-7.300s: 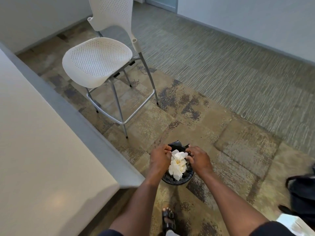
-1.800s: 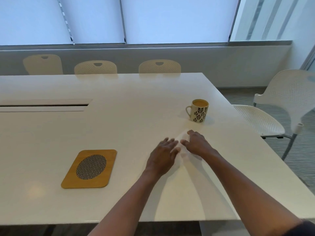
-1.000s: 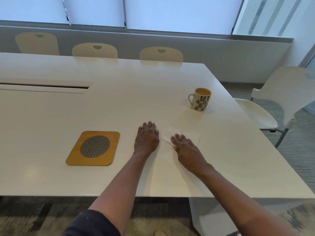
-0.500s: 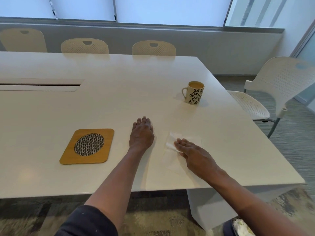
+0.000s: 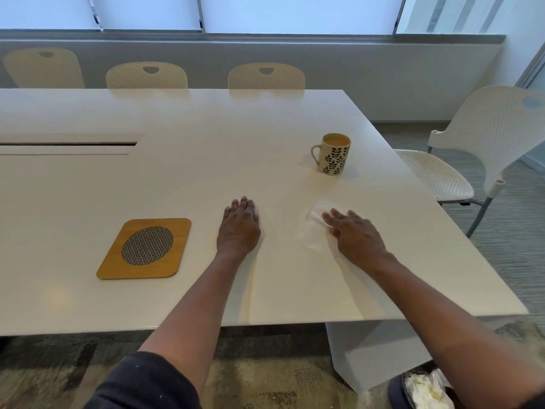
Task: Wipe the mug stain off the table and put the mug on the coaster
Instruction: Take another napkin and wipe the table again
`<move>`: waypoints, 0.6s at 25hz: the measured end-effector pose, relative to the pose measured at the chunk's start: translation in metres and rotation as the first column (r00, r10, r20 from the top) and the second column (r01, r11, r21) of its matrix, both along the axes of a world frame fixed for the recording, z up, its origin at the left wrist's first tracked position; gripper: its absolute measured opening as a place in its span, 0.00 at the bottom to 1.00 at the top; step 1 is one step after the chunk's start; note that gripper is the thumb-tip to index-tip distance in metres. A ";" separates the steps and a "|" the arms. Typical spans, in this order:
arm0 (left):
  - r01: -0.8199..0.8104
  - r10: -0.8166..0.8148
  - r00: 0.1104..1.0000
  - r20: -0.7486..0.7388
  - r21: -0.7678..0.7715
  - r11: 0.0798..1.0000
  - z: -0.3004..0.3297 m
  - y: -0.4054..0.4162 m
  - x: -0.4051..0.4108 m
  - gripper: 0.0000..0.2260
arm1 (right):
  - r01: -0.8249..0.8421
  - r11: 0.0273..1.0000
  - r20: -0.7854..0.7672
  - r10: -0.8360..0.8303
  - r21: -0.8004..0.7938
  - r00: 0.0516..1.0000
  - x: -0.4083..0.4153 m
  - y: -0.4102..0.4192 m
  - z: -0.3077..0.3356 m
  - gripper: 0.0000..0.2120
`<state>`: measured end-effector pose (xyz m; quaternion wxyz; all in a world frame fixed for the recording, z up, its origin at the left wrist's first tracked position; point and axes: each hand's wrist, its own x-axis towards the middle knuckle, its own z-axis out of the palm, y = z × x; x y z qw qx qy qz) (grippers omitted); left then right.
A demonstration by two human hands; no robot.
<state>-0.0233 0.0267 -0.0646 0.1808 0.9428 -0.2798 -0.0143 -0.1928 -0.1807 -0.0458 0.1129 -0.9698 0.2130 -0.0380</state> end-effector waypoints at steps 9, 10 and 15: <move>-0.007 0.007 1.000 0.009 0.003 1.000 -0.002 -0.002 0.001 0.23 | 0.116 0.961 0.161 -0.077 -0.251 0.984 0.012 -0.044 0.029 0.14; -0.010 0.010 1.000 0.001 -0.004 1.000 -0.003 -0.002 0.001 0.23 | 0.115 0.973 0.247 -0.064 -0.199 0.967 0.015 -0.045 0.034 0.13; -0.011 0.011 1.000 -0.017 -0.015 1.000 -0.004 -0.002 0.001 0.24 | 0.036 0.991 0.474 0.028 -0.126 0.880 0.043 -0.037 0.053 0.06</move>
